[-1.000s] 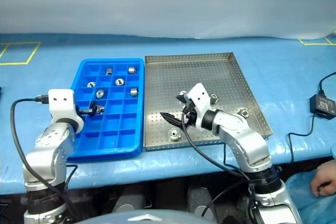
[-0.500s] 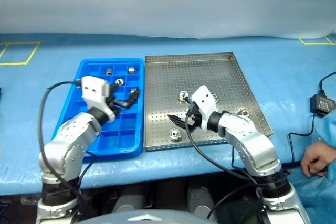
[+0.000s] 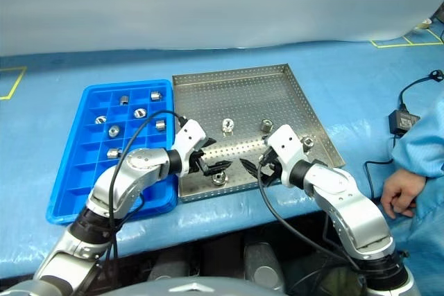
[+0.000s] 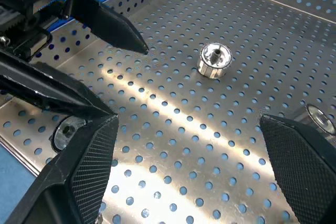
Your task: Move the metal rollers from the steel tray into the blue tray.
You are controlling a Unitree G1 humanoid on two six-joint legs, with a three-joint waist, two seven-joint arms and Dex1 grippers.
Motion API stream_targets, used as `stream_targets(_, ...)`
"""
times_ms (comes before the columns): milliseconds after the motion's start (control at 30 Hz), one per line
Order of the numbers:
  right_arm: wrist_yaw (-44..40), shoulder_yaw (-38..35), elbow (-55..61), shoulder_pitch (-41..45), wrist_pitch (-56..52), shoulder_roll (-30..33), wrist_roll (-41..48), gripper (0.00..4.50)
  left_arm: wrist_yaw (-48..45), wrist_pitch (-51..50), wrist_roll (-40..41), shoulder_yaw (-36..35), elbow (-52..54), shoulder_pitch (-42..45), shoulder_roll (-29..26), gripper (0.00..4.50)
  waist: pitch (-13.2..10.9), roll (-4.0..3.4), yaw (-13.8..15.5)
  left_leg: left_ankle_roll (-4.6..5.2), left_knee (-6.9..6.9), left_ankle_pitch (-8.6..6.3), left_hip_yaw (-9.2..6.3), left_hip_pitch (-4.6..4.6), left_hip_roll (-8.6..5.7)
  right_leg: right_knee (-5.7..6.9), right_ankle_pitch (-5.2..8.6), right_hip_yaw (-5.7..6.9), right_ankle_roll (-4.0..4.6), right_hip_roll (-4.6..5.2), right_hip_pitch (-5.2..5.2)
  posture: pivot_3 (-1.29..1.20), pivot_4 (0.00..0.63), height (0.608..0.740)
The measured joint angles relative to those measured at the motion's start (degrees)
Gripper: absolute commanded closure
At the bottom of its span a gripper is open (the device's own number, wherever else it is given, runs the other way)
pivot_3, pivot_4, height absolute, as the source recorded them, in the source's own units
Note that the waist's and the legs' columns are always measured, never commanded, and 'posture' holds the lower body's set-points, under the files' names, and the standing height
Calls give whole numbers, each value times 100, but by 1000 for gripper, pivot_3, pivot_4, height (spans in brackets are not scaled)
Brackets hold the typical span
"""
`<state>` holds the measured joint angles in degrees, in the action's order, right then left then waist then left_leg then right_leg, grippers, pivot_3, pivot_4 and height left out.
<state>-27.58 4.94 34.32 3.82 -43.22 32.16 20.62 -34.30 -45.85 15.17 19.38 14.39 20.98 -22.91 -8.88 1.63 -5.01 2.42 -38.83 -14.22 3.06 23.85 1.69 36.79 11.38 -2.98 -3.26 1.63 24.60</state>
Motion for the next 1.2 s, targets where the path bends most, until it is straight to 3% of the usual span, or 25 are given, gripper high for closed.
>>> stream_targets(467, 243, -78, 47, -26, -96, -140, -34, 0, -222, -271, -276, 451, 191, -171, -547, 20, 1, -2, -213, 0, 0, 0, 1, -5, 1, 4, 0, -4, -2, 1, 1, -193, 150, 740)
stream_targets(633, 254, -45, 39, 53, -96, -179, -87, 0, -202, -272, -382, 556, 194, -209, -535, 1566, 1, -2, -213, 0, 1, 0, 0, -6, 0, 4, 0, -4, -2, 1, 0, -189, 150, 740)
stream_targets(667, 254, -40, 38, 60, -95, -196, -99, 0, -199, -275, -385, 557, 194, -214, -522, 1566, 1, -2, -210, 0, 1, 0, 0, -6, 0, 4, 0, -4, -2, 2, 0, -188, 150, 740)
stream_targets(833, 248, 11, -5, 126, -95, -257, -132, 0, -192, -274, -377, 547, 189, -238, -401, 2777, 1, -2, -190, 0, 1, 0, 0, -4, -2, 4, 0, -4, -2, 4, 1, -175, 150, 740)
stream_targets(1200, 28, 351, -507, 384, 25, -429, -227, 0, 195, -276, -56, -581, 434, -382, -56, 2776, 0, -2, -155, 0, 1, 0, 1, -3, -1, 4, -1, -5, -3, 3, 2, -101, 150, 740)
